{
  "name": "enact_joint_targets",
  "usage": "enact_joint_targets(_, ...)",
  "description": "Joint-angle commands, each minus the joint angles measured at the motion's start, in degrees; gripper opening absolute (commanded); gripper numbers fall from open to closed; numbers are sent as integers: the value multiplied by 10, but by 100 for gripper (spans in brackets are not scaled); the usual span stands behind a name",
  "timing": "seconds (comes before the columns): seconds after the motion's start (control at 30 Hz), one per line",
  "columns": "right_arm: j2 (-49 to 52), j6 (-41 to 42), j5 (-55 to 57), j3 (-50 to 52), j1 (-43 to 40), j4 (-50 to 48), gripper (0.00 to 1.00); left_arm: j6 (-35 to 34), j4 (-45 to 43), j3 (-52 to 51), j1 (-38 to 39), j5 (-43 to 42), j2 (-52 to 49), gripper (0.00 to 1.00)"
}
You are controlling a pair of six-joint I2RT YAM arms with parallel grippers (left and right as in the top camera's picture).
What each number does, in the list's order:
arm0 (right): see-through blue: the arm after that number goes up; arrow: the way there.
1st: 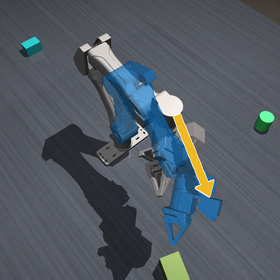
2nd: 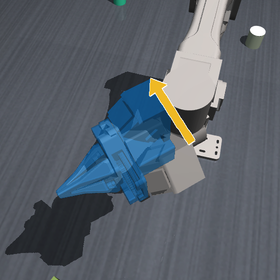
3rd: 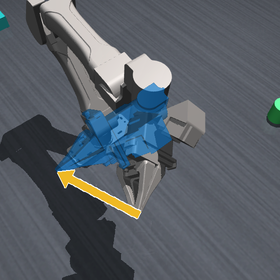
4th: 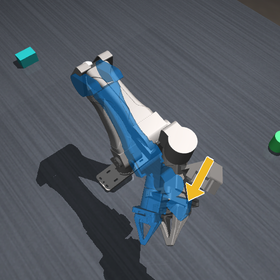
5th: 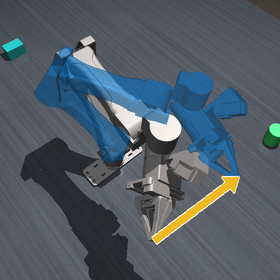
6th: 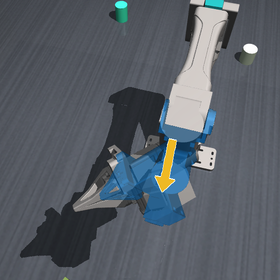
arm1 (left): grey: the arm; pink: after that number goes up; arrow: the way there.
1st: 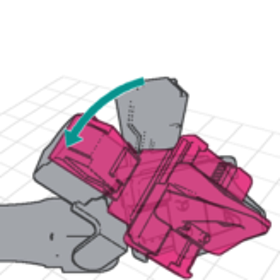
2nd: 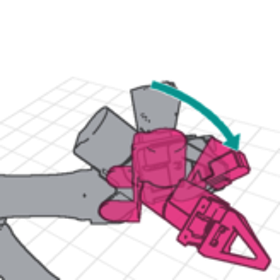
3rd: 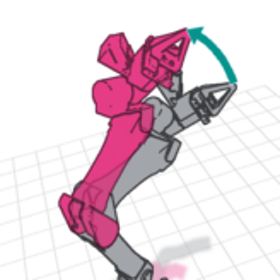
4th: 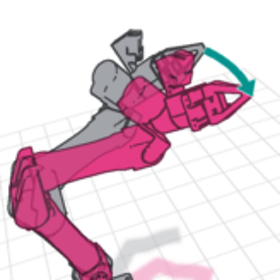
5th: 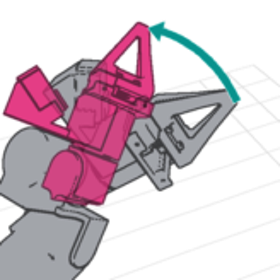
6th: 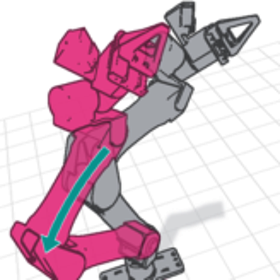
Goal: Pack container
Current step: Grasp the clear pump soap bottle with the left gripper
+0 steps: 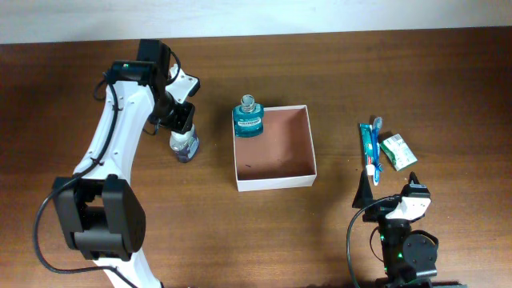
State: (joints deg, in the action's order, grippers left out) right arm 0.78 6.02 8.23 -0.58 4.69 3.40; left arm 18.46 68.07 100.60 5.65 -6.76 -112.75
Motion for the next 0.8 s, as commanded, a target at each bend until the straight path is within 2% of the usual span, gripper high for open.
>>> enact_joint_targets(0.0, -6, 0, -1, 3, -3, 5, 98, 3, 0, 1, -2, 6, -4, 41)
enact_joint_targets(0.33, -6, 0, -1, 3, -3, 5, 99, -29, 30, 52, -1, 6, -4, 27)
enact_joint_targets(0.57, -6, 0, -1, 3, -3, 5, 98, -87, 62, 88, -1, 5, -1, 25)
enact_joint_targets(0.77, -6, 0, -1, 3, -3, 5, 99, -91, 61, 89, 4, -17, 21, 25)
